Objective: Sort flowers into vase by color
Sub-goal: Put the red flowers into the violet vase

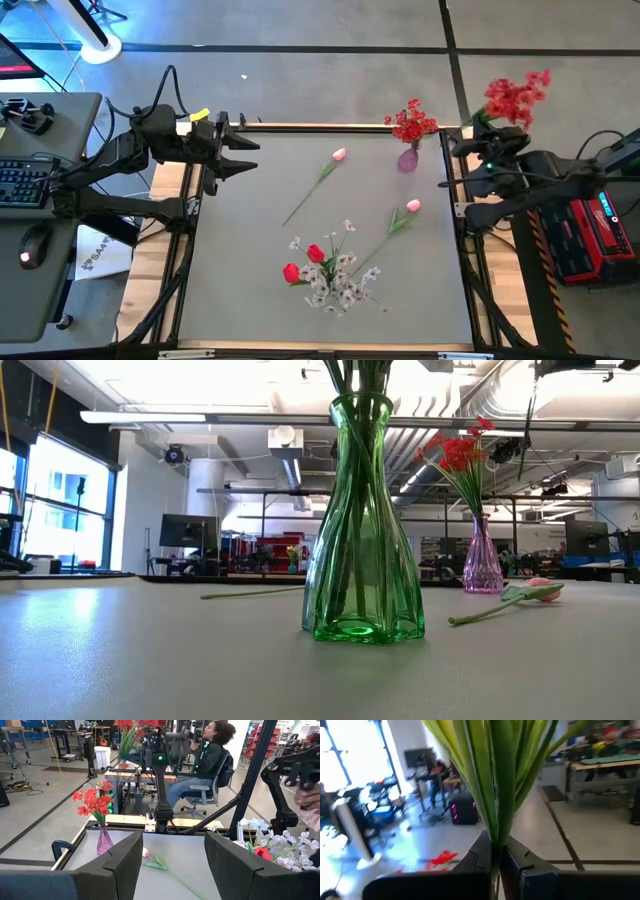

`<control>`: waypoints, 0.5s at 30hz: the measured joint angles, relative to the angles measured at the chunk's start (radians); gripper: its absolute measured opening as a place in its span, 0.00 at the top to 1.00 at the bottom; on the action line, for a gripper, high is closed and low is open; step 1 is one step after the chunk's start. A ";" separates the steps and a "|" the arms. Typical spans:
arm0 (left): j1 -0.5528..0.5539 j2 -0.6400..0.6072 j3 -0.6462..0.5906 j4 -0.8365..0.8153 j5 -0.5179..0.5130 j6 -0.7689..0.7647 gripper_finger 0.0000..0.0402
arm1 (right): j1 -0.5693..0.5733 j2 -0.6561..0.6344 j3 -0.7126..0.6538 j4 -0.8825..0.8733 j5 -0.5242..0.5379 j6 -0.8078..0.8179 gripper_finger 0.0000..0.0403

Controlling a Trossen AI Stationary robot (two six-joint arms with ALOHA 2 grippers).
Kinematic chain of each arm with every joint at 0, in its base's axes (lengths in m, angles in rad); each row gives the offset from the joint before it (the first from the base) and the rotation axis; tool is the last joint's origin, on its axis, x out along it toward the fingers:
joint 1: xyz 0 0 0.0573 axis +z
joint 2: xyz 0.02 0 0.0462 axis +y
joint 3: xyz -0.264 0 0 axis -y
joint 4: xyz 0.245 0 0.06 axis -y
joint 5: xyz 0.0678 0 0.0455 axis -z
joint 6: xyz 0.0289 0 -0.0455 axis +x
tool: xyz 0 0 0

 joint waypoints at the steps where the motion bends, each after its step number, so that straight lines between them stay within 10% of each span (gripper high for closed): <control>1: 0.000 0.000 0.000 0.000 0.000 0.000 0.50 | -0.010 -0.017 -0.028 -0.005 0.009 0.040 1.00; 15: 0.000 0.000 0.000 0.000 0.000 0.000 0.50 | 0.000 -0.187 -0.229 0.028 0.010 0.299 1.00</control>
